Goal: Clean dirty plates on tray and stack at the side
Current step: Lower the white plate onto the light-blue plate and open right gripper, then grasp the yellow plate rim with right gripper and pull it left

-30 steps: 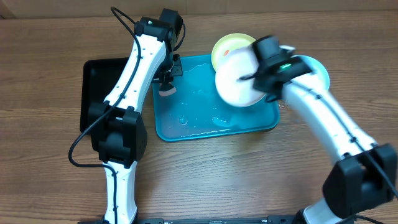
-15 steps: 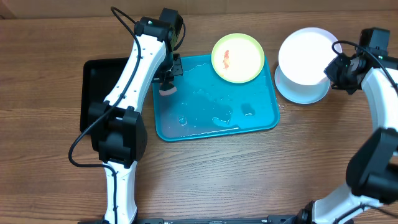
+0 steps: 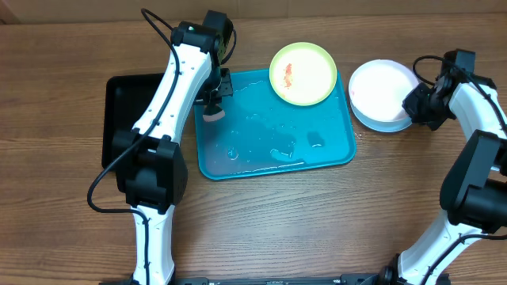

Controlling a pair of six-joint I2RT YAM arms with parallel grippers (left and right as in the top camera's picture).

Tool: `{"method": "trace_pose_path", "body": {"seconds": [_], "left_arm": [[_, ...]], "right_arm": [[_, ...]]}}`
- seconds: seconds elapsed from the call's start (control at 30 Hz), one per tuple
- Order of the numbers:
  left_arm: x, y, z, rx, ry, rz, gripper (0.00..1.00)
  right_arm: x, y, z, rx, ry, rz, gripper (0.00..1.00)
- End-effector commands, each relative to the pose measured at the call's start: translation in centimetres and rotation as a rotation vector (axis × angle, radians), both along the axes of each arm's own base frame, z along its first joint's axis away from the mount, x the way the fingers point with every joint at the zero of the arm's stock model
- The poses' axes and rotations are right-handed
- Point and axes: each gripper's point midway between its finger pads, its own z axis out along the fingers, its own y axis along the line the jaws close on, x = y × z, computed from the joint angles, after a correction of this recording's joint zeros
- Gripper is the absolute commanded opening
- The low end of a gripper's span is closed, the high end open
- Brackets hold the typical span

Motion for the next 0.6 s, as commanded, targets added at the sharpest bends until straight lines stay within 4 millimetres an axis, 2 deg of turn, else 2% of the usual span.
{"method": "trace_pose_path", "body": {"seconds": [0.0, 0.17, 0.27, 0.33, 0.43, 0.57], "left_arm": [[0.3, -0.3, 0.1, -0.01, -0.005, -0.014, 0.04], [0.3, -0.3, 0.1, -0.01, -0.006, -0.014, 0.04], [0.3, -0.3, 0.1, -0.01, -0.006, -0.014, 0.04], [0.3, -0.3, 0.1, -0.009, -0.006, -0.015, 0.04], [0.3, -0.3, 0.1, -0.01, -0.006, -0.014, 0.04], [0.3, -0.3, 0.1, -0.01, -0.009, -0.014, 0.04]], "right_arm": [[0.9, -0.1, 1.7, -0.004, -0.028, 0.021, 0.23], [1.6, 0.0, 5.1, -0.005, -0.029, 0.031, 0.27], [2.5, 1.1, 7.5, -0.019, -0.053, 0.084, 0.29], [3.4, 2.9, 8.7, -0.004, -0.08, 0.13, 0.32], [4.5, 6.7, 9.2, 0.031, -0.117, 0.212, 0.38], [5.6, 11.4, 8.1, 0.062, -0.134, 0.245, 0.41]]}}
